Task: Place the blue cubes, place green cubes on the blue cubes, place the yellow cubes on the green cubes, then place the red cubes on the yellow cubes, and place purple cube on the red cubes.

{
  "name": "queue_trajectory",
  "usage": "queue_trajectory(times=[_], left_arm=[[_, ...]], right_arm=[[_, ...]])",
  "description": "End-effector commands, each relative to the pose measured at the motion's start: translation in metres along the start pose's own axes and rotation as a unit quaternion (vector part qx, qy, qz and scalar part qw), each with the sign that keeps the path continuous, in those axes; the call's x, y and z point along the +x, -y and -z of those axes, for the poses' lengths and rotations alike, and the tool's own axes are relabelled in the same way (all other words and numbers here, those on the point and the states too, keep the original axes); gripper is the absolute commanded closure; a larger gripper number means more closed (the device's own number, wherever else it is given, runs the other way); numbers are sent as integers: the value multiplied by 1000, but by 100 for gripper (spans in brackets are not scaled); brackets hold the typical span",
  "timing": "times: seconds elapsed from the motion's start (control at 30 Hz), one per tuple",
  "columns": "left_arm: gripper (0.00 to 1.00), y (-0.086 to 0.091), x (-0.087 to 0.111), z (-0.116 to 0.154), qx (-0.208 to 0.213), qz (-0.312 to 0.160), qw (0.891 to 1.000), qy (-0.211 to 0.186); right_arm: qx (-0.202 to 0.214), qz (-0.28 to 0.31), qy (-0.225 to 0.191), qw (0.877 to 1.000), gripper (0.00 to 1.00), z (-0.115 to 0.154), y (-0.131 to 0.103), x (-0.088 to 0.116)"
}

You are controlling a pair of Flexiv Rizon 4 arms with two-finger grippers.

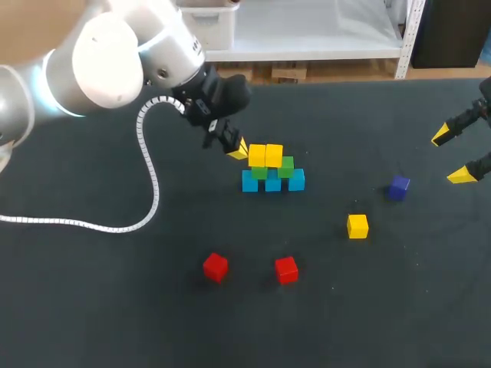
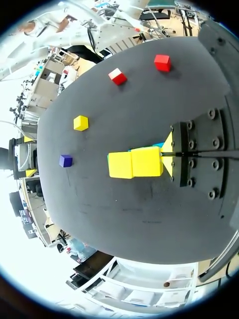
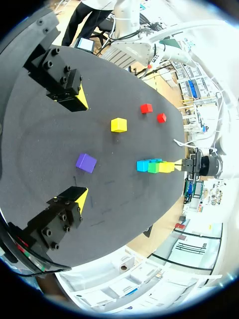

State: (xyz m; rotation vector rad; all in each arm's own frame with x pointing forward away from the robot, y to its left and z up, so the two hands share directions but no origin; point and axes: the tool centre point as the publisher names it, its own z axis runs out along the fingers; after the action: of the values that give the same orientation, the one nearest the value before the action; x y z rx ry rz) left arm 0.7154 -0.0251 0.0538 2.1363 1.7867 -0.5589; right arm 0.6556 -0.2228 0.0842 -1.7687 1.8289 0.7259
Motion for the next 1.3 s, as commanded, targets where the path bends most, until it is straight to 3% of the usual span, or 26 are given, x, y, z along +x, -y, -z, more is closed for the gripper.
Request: queue_trajectory(times=[0.03,0.53,0.57,0.6,0.67,0.9,1.1,1.3], left_arm=[[100,0,0,0,0,-1,1000,0],[100,8,13,12,-7,9,1000,-4],[68,10,14,16,-10,7,1000,-2],[53,11,15,20,-12,7,1000,-2],[0,15,17,29,-18,7,1000,5],[0,32,31,65,-30,10,999,33],[0,50,48,87,-30,1,999,30],[0,69,70,102,-25,25,999,32]], right_arm=[[-1,1,1,1000,0,0,1,1],[-1,1,1,1000,0,0,1,1],[-1,1,1,1000,0,0,1,1],[-1,1,1,1000,0,0,1,1],[-1,1,1,1000,0,0,1,1],[-1,1,1,1000,0,0,1,1],[-1,1,1,1000,0,0,1,1],[-1,1,1,1000,0,0,1,1]])
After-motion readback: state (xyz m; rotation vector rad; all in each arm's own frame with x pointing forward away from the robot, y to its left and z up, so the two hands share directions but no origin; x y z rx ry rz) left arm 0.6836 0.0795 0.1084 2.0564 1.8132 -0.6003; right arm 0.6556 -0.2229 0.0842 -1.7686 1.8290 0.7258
